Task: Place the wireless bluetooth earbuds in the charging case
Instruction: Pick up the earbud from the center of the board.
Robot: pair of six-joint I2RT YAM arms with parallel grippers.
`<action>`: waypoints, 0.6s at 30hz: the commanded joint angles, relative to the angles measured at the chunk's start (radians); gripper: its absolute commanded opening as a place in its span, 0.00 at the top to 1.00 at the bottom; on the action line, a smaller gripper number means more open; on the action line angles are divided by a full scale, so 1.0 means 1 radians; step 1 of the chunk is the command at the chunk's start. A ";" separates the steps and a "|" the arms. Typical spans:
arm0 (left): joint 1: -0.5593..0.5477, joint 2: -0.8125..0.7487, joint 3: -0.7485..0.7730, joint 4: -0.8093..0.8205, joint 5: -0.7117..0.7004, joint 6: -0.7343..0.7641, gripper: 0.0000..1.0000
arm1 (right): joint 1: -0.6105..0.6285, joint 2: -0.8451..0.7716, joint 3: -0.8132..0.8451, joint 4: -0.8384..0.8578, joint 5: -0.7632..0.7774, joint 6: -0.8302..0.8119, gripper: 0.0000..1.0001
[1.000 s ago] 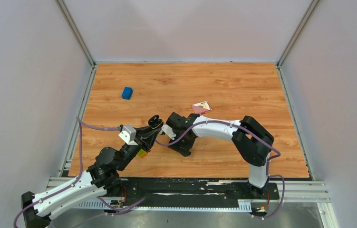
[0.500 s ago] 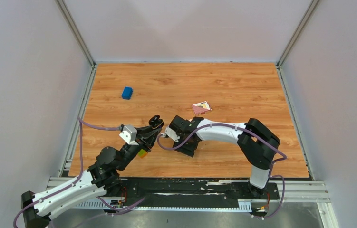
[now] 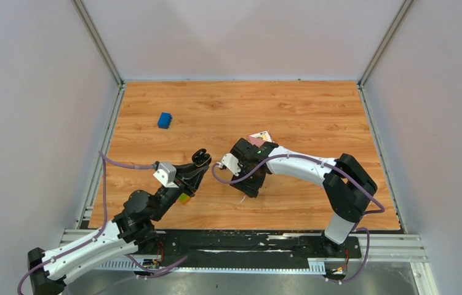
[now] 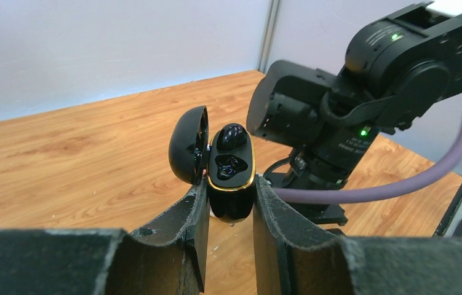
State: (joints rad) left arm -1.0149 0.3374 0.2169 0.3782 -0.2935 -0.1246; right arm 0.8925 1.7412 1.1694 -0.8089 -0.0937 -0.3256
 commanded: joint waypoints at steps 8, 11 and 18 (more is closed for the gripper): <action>-0.005 0.014 0.044 0.036 0.009 -0.003 1.00 | 0.010 0.021 0.062 0.023 -0.149 -0.031 0.56; -0.005 0.012 0.044 0.034 0.010 -0.004 1.00 | 0.010 0.053 0.075 0.028 -0.135 -0.009 0.58; -0.004 0.000 0.041 0.026 0.007 -0.006 1.00 | 0.010 0.098 0.106 0.029 -0.103 0.008 0.64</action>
State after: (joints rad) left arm -1.0153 0.3481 0.2180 0.3779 -0.2928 -0.1253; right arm 0.8989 1.8259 1.2255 -0.8024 -0.2104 -0.3374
